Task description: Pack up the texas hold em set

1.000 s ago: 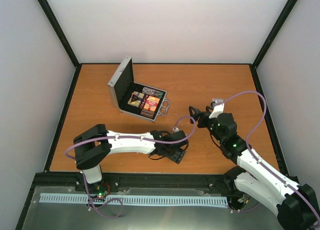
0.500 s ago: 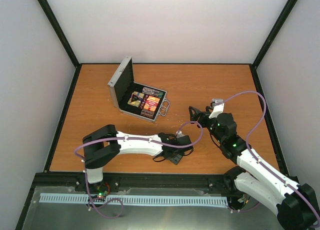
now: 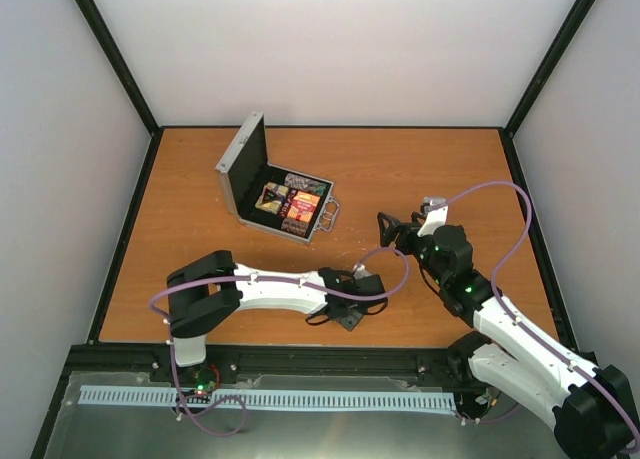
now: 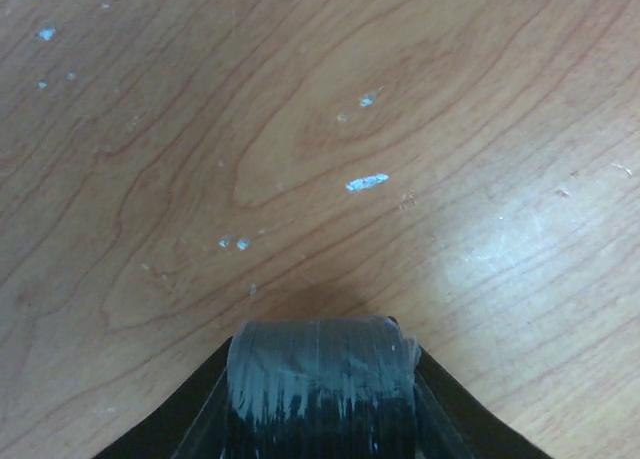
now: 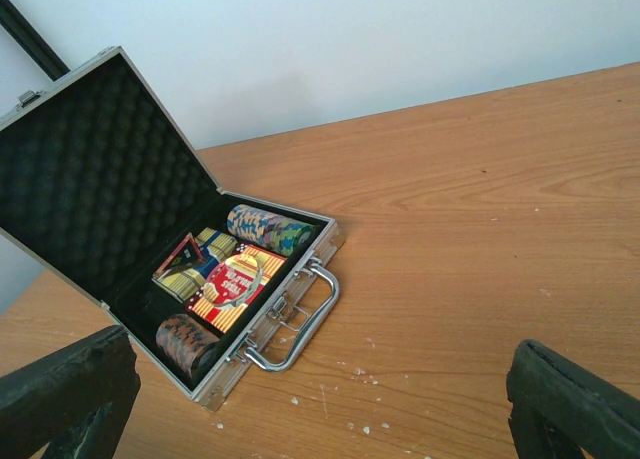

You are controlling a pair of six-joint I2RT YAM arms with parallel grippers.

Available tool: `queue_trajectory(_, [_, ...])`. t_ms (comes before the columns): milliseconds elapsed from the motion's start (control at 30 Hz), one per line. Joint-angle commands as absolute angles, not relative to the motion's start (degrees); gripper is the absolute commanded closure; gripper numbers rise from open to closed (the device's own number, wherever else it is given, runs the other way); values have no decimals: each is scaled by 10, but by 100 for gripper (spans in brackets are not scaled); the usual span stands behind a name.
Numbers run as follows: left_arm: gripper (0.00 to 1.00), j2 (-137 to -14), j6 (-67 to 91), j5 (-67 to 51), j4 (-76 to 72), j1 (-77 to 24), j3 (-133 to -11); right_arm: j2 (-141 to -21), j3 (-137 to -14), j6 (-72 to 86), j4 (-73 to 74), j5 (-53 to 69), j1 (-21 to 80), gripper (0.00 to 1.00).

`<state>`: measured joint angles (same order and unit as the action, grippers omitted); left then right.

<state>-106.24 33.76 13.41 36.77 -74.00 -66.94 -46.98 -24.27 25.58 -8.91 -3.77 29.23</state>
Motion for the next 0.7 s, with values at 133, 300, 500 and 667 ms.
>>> queue_trajectory(133, [39, -1056, 335, 157, 400, -749, -690, -470, -246, 259, -93, -44, 287, 0])
queue_trajectory(300, [32, -1054, 339, 164, 414, -750, -694, -471, -246, 259, -93, -44, 287, 0])
queue_trajectory(500, [39, -1044, 342, 172, 418, -757, -703, -478, -248, 259, -94, -41, 287, 0])
queue_trajectory(667, [38, -1042, 341, 160, 406, -758, -702, -479, -249, 261, -94, -40, 287, 0])
